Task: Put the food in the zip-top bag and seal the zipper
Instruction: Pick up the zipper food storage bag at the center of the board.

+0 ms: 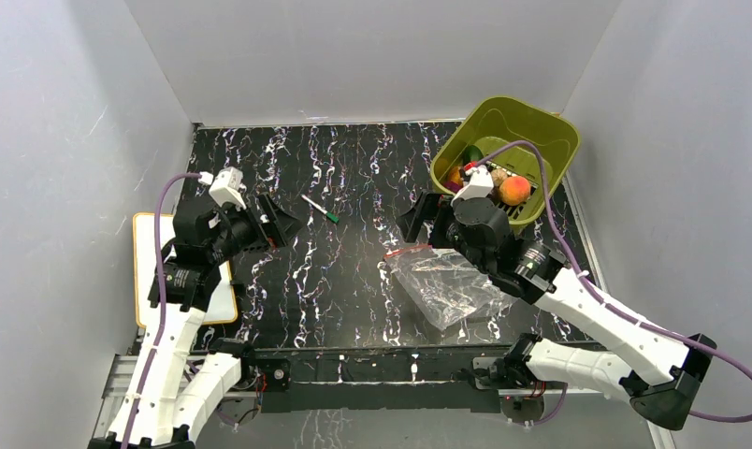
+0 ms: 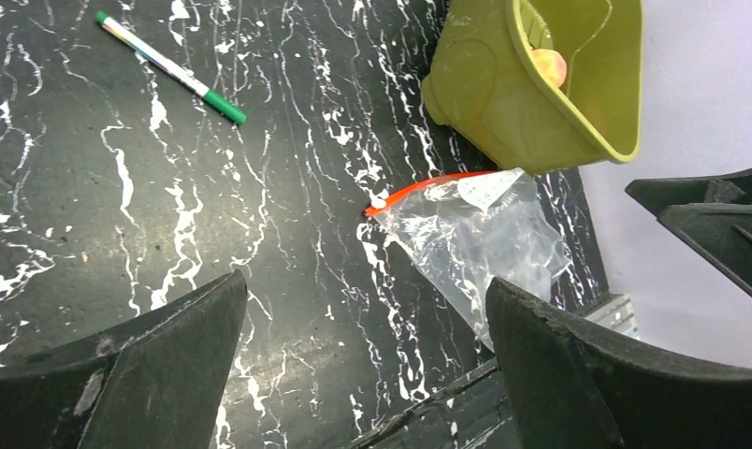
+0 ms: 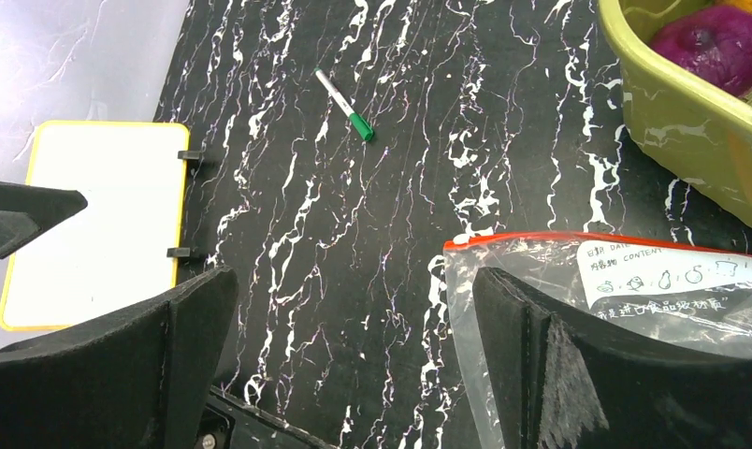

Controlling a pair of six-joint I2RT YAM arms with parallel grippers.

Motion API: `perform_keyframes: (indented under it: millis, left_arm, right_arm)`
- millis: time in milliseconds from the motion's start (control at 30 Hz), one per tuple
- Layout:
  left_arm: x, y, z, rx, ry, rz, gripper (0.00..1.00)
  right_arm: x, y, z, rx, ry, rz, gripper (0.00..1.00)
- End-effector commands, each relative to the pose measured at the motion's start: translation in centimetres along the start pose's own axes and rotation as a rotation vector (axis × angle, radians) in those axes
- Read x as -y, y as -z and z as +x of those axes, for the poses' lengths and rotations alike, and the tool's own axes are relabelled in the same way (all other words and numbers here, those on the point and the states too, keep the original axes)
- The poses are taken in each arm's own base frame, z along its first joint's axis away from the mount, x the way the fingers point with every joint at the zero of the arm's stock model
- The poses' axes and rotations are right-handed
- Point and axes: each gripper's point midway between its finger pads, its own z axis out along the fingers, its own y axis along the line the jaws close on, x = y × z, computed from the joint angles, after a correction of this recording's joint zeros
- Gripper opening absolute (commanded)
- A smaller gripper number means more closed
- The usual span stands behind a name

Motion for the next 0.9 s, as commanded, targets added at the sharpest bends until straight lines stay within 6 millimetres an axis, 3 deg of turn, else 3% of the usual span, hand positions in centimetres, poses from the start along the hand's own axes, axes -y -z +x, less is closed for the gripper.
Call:
perform_keyframes:
  millis: [0,333,567,733,867]
  left_arm:
    - [-0.7,1.0,-0.5,0.036,-0.032,-0.058,0.98]
    - [-1.4,-0.3,0.3,0.001,-0.037,-0.046,0.98]
    - [-2.1,-2.4,2.2,-0.082,-0.057,0.006,0.98]
    - [-3.0,-3.2,3.0,-0.069,-0.06,0.005,0.98]
    - [-4.3,-3.6,3.7,-0.046,-0.044,-0.032,0.98]
  right_arm:
    - [-1.3,-0.3,-1.9,0.071,-0.035,-0.028,0.98]
    - [-0.5,-1.3,-1.1,0.051,0.008,0.016,0.98]
    - [0.1,-2.5,1.5,-0.064,0.095,0.043,0.97]
    - [0.1,-4.0,5.3,-0.207,0.158,0.016,0.78]
    - [1.9,-5.5,8.7,-0.335,0.204,0.091,0.55]
